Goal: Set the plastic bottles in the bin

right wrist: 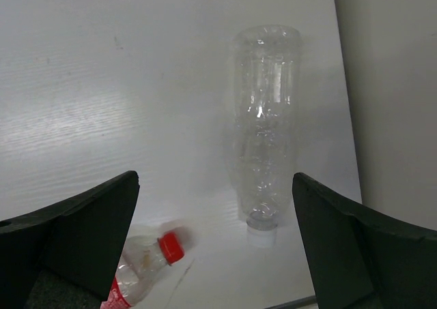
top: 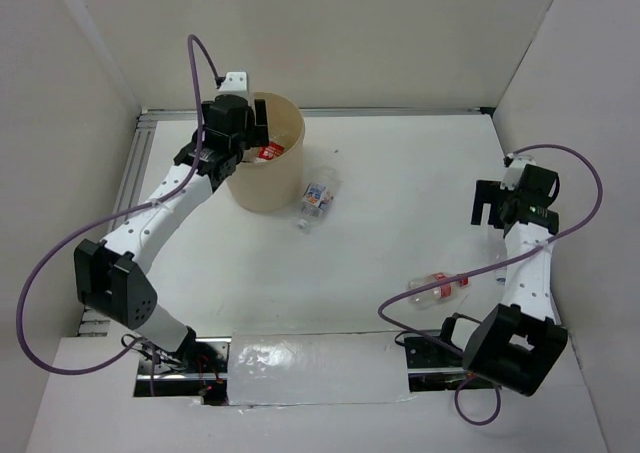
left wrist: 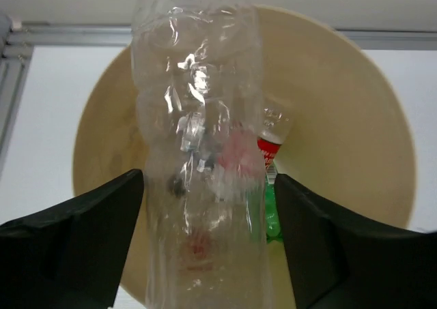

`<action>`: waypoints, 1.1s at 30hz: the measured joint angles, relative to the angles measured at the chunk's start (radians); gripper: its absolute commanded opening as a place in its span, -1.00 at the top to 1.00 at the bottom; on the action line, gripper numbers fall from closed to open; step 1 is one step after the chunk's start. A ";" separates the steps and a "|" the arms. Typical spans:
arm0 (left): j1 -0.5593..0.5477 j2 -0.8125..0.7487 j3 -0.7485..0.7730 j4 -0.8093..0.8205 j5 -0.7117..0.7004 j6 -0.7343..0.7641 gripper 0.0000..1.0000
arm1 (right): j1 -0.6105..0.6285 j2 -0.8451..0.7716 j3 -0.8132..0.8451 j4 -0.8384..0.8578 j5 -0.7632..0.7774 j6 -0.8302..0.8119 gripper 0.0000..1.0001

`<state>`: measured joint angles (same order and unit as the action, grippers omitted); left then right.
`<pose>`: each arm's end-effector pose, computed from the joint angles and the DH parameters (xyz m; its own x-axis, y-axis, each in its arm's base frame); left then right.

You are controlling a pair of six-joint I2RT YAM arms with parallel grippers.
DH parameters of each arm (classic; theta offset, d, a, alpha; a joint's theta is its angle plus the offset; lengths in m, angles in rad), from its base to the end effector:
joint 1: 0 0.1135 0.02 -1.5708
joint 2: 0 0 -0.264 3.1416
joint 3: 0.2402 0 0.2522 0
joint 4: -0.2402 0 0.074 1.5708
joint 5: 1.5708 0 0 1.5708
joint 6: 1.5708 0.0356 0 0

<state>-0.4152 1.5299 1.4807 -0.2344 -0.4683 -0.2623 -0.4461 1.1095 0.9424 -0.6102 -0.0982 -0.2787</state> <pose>0.3344 -0.1299 0.3956 -0.2378 -0.1480 -0.9600 -0.1017 0.9867 -0.1270 0.2108 -0.0970 0.2916 -0.7091 0.0357 -0.7042 0.1781 0.9754 -0.1300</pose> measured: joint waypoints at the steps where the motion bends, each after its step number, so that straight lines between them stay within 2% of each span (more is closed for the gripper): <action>1: 0.013 0.009 -0.009 -0.008 0.006 -0.005 -0.91 | 0.000 0.009 -0.004 0.006 0.017 -0.001 -1.00; 3: 0.034 0.026 -0.011 -0.017 0.016 -0.007 -0.99 | -0.009 0.028 -0.019 0.024 0.039 -0.001 -1.00; 6: 0.045 0.028 0.001 -0.023 0.025 -0.003 -0.99 | -0.024 0.062 -0.048 0.042 0.072 -0.005 -1.00; 10: -0.005 0.007 0.027 -0.014 0.035 0.024 -0.99 | -0.028 0.093 -0.106 0.083 0.125 -0.015 -1.00; 15: -0.208 -0.106 -0.021 0.023 0.123 0.089 -0.99 | -0.037 0.174 -0.160 0.157 0.172 -0.035 -1.00; 21: -0.439 -0.240 -0.237 0.097 0.233 0.098 -0.99 | -0.076 0.311 -0.167 0.232 0.182 -0.064 -0.97; 22: -0.464 -0.248 -0.288 0.105 0.241 0.090 -0.99 | -0.085 0.334 -0.167 0.243 0.173 -0.072 -0.88; 23: -0.488 -0.255 -0.343 0.120 0.249 0.066 -0.97 | -0.097 0.362 -0.167 0.253 0.155 -0.082 -0.70; 24: -0.512 -0.257 -0.402 0.118 0.250 0.063 -0.97 | -0.105 0.382 -0.166 0.257 0.140 -0.088 -0.70; 25: -0.538 -0.257 -0.455 0.132 0.252 0.044 -0.97 | -0.114 0.401 -0.160 0.254 0.109 -0.098 -0.47; 27: -0.586 -0.264 -0.558 0.142 0.246 0.005 -0.97 | -0.129 0.421 -0.140 0.248 0.047 -0.138 -0.19; 28: -0.619 -0.269 -0.612 0.154 0.245 -0.015 -0.97 | -0.133 0.430 -0.128 0.240 0.014 -0.156 0.02; 29: -0.650 -0.274 -0.655 0.166 0.243 -0.034 -0.97 | -0.137 0.434 -0.111 0.221 -0.034 -0.180 0.11; 33: -0.766 -0.292 -0.793 0.209 0.233 -0.103 -0.97 | -0.140 0.433 0.005 0.093 -0.265 -0.264 0.20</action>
<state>-1.1816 1.2377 0.6880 -0.0250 -0.2352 -0.3656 -0.5858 1.5425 0.9474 -0.5167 -0.3630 -0.5430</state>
